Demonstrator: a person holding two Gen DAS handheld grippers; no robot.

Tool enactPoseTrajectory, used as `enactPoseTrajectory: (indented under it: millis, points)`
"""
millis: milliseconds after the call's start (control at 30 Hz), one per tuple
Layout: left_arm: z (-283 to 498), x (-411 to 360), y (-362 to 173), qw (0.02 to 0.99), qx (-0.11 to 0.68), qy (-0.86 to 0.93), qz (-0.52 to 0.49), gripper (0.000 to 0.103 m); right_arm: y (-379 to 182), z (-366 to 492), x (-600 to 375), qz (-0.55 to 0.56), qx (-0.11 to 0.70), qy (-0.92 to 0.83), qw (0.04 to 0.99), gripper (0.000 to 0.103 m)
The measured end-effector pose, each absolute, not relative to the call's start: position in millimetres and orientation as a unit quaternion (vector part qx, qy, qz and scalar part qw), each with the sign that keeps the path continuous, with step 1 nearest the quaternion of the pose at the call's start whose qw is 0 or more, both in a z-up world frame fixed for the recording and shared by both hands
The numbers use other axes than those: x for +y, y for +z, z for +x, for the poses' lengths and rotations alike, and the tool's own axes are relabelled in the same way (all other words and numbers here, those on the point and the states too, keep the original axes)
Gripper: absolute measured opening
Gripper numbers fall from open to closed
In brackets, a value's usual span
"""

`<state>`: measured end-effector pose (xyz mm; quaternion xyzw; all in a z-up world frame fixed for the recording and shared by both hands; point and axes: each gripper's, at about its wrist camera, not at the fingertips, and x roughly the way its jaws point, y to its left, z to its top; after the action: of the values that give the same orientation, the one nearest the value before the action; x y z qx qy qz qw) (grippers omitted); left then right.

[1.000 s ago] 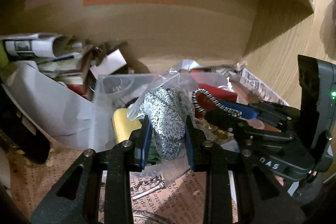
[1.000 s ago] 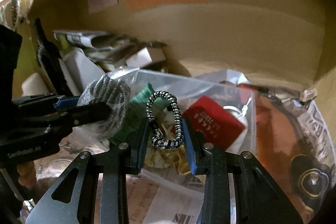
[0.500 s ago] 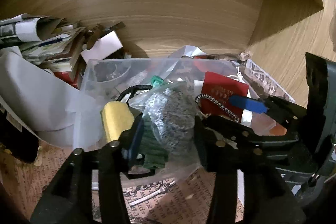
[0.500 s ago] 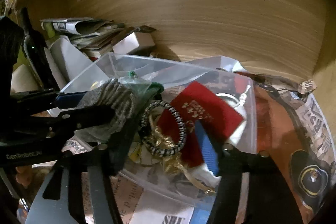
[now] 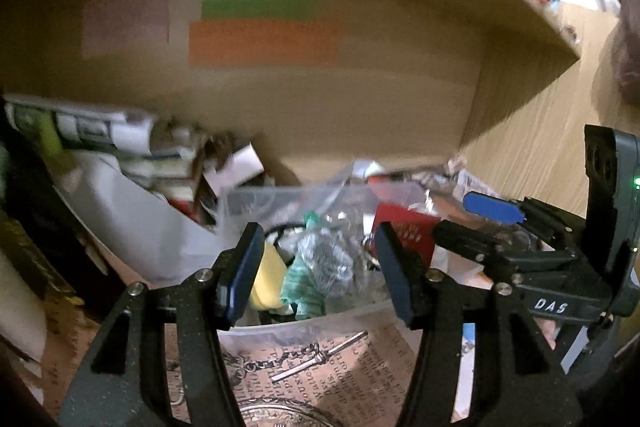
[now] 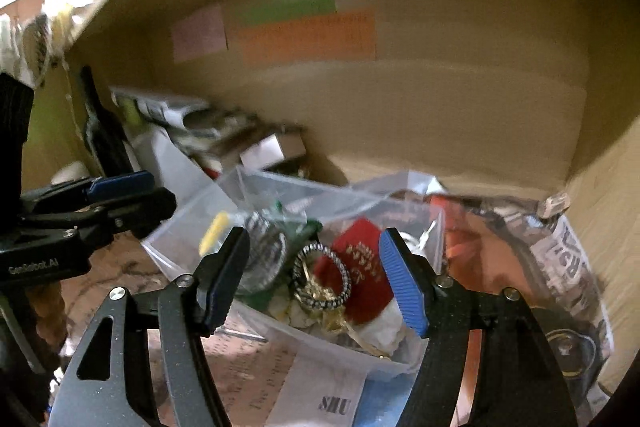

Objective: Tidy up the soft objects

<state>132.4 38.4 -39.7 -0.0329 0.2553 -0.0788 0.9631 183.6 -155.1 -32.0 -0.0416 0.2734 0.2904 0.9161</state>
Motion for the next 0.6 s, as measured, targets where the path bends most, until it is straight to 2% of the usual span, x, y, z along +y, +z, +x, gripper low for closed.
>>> enactPoseTrajectory:
  millis: [133, 200, 267, 400, 467, 600]
  points:
    - [111, 38, -22, 0.972, 0.220, -0.071, -0.029, 0.058, -10, 167, -164, -0.027, 0.244, 0.297, 0.923, 0.064]
    - [101, 36, -15, 0.976, 0.204, -0.065, -0.024, 0.062, 1, 158, -168, -0.022, 0.228, 0.301, 0.926, 0.065]
    - [91, 35, -9, 0.980, 0.187, -0.059, -0.020, 0.068, 10, 146, -172, -0.017, 0.211, 0.302, 0.930, 0.072]
    - [74, 35, 2, 0.985, 0.163, -0.053, -0.022, 0.073, 23, 131, -178, -0.009, 0.187, 0.306, 0.933, 0.075]
    - [65, 35, 6, 0.987, 0.150, -0.048, -0.023, 0.085, 28, 123, -180, -0.006, 0.179, 0.308, 0.934, 0.084]
    - [51, 35, 12, 0.990, 0.131, -0.041, -0.022, 0.094, 33, 114, -182, -0.002, 0.166, 0.309, 0.936, 0.087]
